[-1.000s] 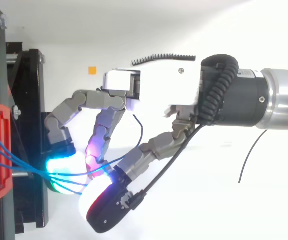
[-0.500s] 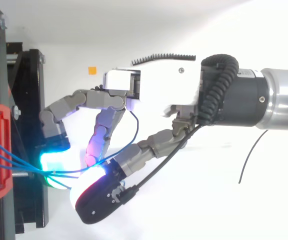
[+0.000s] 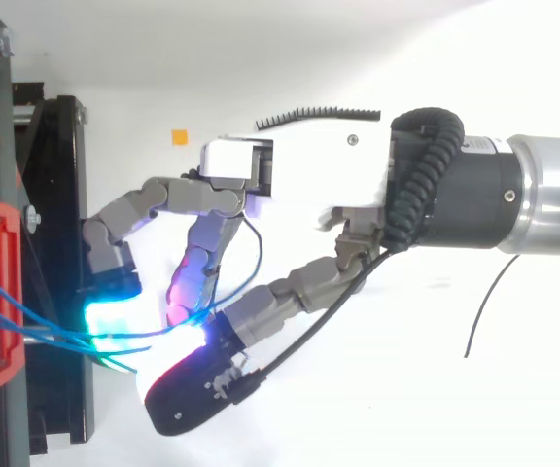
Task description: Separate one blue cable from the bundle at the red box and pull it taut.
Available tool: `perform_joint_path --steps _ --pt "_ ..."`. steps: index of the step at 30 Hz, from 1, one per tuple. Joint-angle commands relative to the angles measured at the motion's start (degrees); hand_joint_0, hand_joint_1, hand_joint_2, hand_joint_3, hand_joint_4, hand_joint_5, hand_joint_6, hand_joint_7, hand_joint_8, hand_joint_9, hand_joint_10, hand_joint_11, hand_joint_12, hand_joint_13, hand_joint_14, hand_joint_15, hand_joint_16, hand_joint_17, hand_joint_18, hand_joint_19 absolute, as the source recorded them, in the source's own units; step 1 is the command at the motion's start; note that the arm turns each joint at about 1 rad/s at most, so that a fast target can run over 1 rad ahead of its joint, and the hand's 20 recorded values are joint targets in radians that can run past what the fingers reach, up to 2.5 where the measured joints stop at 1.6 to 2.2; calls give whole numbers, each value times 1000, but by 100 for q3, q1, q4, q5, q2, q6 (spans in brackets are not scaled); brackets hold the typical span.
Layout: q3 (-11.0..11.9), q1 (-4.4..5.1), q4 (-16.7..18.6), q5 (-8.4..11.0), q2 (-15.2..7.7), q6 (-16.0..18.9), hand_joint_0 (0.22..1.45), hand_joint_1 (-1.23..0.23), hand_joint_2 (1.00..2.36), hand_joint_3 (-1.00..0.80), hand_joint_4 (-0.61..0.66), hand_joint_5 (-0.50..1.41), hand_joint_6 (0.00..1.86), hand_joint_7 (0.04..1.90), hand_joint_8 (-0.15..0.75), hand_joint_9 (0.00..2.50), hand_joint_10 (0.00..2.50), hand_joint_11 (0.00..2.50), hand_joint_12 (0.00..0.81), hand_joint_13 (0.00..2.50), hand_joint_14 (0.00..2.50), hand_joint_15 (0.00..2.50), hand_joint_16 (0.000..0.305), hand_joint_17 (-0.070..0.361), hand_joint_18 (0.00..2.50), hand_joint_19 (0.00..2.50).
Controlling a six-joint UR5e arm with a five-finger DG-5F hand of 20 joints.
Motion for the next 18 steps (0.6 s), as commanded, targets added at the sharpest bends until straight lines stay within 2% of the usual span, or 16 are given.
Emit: perform_joint_path --steps 1,7,11,14,18 --pt "-2 8 -9 0 0 -3 615 -916 1012 -343 13 -152 839 1234 286 1192 31 1261 352 1009 26 671 42 95 856 720" --pt "-2 8 9 0 0 -11 720 -979 1000 -500 -31 -161 885 1201 290 1191 31 1273 340 1017 24 655 41 92 868 661" --pt "-2 -1 9 0 0 -11 722 -996 1000 -500 -16 -158 898 1156 291 1198 32 1281 338 1026 25 654 40 90 876 648" --pt "-2 -1 9 0 0 -3 579 -916 1000 -500 26 -131 880 1115 301 1258 32 1237 342 1057 24 665 40 89 884 677" --pt "-2 8 9 0 0 -11 490 -784 1000 -500 45 -114 836 1076 319 1281 31 1178 366 1082 24 658 44 98 927 680"
